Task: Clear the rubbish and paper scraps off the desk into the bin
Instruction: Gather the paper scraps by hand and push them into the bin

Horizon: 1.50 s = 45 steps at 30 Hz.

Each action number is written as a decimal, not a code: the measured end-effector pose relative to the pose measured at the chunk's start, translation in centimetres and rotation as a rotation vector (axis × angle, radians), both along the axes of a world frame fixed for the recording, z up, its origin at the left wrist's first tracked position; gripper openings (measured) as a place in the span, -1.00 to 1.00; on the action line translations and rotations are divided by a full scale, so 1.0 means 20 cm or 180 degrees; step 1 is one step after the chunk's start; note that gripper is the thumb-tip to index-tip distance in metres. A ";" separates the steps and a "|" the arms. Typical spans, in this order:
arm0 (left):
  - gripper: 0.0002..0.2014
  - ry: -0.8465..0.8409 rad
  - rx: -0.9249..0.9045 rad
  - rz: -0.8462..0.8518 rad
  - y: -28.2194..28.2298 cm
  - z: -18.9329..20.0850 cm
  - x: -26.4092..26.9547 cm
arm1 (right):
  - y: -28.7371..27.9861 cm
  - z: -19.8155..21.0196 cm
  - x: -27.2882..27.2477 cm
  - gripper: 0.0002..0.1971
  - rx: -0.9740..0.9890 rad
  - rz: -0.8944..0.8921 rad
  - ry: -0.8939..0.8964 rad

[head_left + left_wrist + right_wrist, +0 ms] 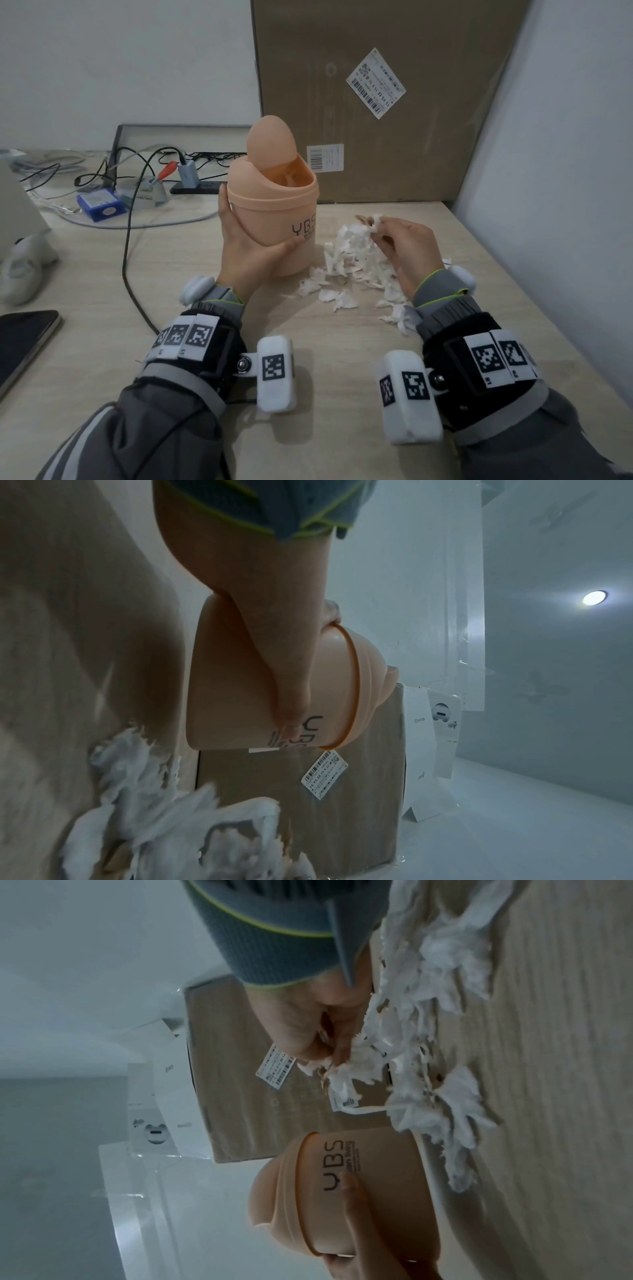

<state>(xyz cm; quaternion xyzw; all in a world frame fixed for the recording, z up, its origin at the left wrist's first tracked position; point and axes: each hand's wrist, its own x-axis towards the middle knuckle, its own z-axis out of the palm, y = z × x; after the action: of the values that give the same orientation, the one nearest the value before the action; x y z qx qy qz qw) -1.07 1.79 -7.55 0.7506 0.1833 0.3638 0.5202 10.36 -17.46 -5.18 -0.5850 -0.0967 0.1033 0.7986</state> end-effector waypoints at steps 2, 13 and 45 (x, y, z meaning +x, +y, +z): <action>0.44 0.0024 -0.0007 -0.0004 0.00 0.00 0.00 | -0.02 -0.02 0.03 -0.80 -0.0114 0.0125 -0.0006; 0.44 0.0097 0.0128 -0.0028 -0.01 0.01 -0.01 | -0.05 -0.04 0.04 -0.90 -0.0842 -0.0577 -0.0520; 0.40 0.0309 0.0587 -0.1118 -0.09 0.02 0.03 | -0.01 0.10 -0.14 -0.80 -0.1272 -0.0187 -0.2971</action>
<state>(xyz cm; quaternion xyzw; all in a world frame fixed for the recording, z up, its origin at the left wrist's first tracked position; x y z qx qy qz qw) -0.49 -0.08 -7.09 0.8322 0.0404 0.2460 0.4953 7.63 -17.58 -3.10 -0.7126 -0.4051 -0.1751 0.5453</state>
